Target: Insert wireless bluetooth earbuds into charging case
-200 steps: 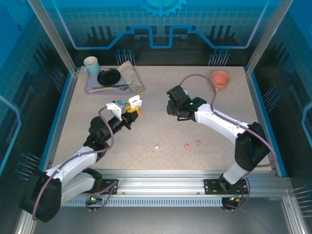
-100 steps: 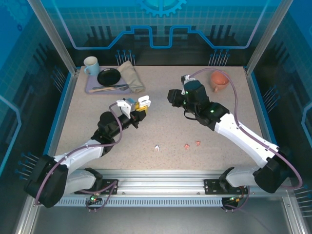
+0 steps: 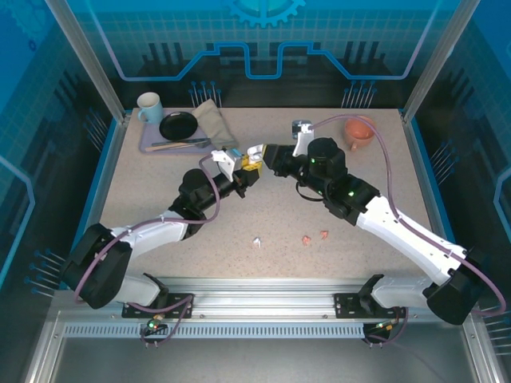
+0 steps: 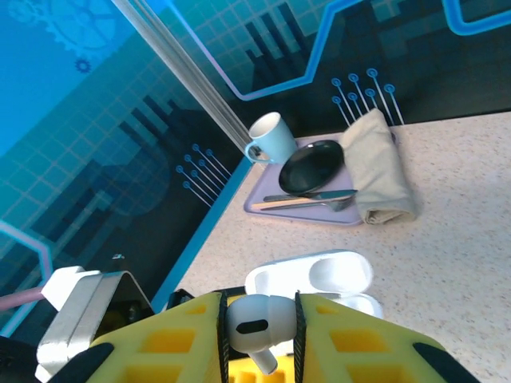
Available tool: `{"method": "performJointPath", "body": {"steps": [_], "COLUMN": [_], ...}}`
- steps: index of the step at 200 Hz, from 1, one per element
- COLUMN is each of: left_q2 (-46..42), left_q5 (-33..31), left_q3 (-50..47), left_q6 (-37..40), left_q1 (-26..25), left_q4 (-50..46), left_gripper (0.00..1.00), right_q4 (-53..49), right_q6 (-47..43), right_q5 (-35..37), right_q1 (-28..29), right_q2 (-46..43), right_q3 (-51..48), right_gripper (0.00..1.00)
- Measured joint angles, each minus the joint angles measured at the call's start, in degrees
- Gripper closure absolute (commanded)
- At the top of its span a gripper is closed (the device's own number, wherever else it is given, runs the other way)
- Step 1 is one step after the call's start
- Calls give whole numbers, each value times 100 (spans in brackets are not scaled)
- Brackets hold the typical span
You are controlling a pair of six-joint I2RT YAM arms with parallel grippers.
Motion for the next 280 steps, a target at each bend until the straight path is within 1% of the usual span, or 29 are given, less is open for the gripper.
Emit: {"method": "performJointPath", "body": {"steps": [55, 111, 151, 280], "left_q2": [133, 186, 186, 186], "left_q5": [-144, -295, -350, -452], "left_q3": [164, 227, 227, 315], "left_q6": [-2, -2, -4, -4], "left_q1": [-282, -382, -415, -437], "left_q4": [297, 586, 619, 662], "left_gripper": [100, 100, 100, 100], "right_q4": [577, 942, 1014, 1073], "right_q6": [127, 323, 400, 498], "right_q5": [61, 295, 411, 435], "right_q1": [66, 92, 94, 160], "right_q2": [0, 0, 0, 13], "right_q3": [-179, -348, -452, -479], "right_gripper": [75, 75, 75, 77]}}
